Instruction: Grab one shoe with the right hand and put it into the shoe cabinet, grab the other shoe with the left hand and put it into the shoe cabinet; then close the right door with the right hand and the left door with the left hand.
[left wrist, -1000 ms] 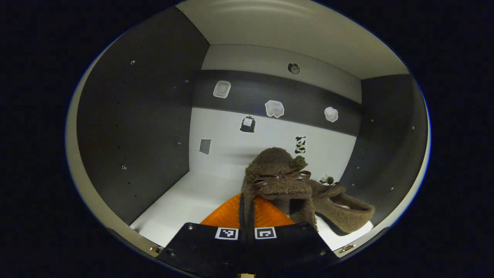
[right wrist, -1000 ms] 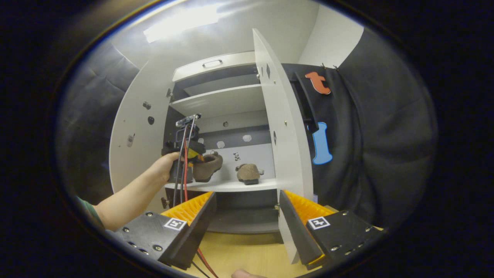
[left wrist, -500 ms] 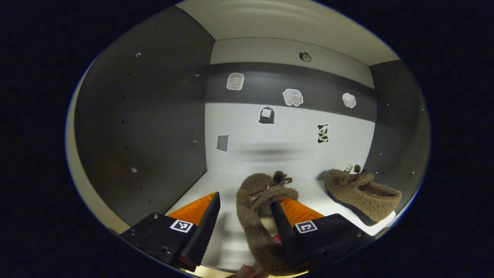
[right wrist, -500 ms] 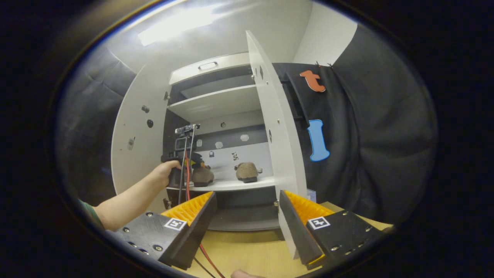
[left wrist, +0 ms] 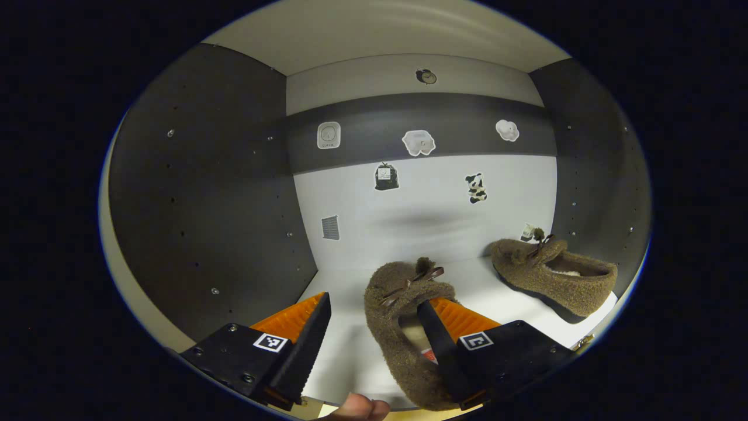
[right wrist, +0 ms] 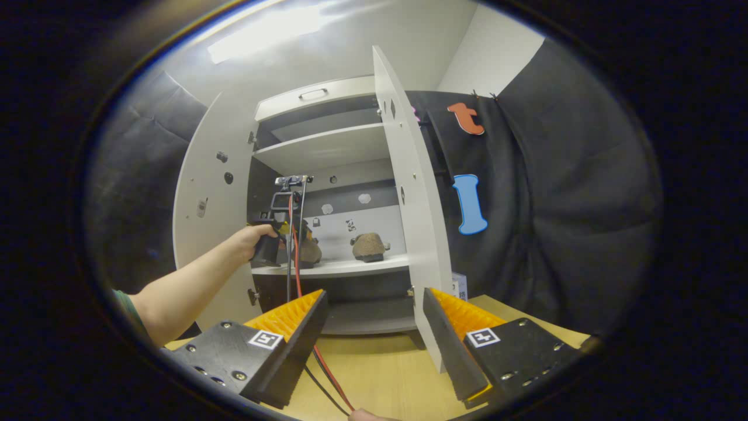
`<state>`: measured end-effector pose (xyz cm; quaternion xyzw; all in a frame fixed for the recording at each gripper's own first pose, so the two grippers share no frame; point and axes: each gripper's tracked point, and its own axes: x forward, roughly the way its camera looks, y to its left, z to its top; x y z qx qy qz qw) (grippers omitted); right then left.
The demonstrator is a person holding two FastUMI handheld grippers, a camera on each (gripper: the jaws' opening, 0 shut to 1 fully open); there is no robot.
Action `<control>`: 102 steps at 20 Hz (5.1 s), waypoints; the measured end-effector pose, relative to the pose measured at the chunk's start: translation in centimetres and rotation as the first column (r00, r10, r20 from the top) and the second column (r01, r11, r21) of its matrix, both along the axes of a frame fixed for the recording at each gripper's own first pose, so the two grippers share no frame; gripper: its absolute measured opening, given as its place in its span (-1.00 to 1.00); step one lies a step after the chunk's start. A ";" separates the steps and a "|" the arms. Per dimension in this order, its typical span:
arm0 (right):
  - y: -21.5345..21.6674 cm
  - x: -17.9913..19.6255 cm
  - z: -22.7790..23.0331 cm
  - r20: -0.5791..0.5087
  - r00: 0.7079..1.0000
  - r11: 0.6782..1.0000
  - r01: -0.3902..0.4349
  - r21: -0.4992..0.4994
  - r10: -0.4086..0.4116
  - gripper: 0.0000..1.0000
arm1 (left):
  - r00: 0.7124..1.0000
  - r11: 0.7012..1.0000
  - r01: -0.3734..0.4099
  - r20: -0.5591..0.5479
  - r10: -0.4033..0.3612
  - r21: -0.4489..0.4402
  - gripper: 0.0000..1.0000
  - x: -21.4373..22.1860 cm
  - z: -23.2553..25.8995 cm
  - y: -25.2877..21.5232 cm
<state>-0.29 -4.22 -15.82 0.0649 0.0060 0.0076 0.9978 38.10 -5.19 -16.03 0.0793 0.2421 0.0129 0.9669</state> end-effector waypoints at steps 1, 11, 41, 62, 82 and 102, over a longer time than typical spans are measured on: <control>-0.1 -0.3 0.6 0.009 1.000 1.000 0.008 -0.007 -0.008 0.96 | 1.000 1.000 -0.004 -0.001 0.004 0.002 0.82 -0.6 0.6 0.2; -0.7 -3.4 4.0 0.070 0.996 0.998 0.059 -0.018 -0.057 0.96 | 0.987 0.974 0.143 0.098 -0.127 -0.178 0.92 -12.8 7.6 -1.1; -27.8 8.2 12.2 -0.051 0.992 0.960 0.098 -0.261 -0.115 0.96 | 0.854 0.959 0.216 0.512 -0.094 -0.184 0.94 -41.7 9.3 5.7; -14.5 17.1 15.1 -0.055 0.998 0.972 -0.043 -0.230 0.031 0.77 | 0.878 0.941 0.293 0.437 -0.195 -0.169 0.94 -43.6 6.7 5.3; -6.3 17.0 14.5 -0.064 0.994 0.983 -0.097 -0.158 0.088 0.77 | 0.892 0.960 0.233 0.426 -0.148 -0.154 0.94 -43.4 6.4 7.9; 3.8 12.1 11.9 -0.064 0.958 0.957 -0.284 -0.065 0.280 0.92 | 0.910 0.981 0.081 0.415 -0.002 -0.175 0.94 -42.4 7.0 16.6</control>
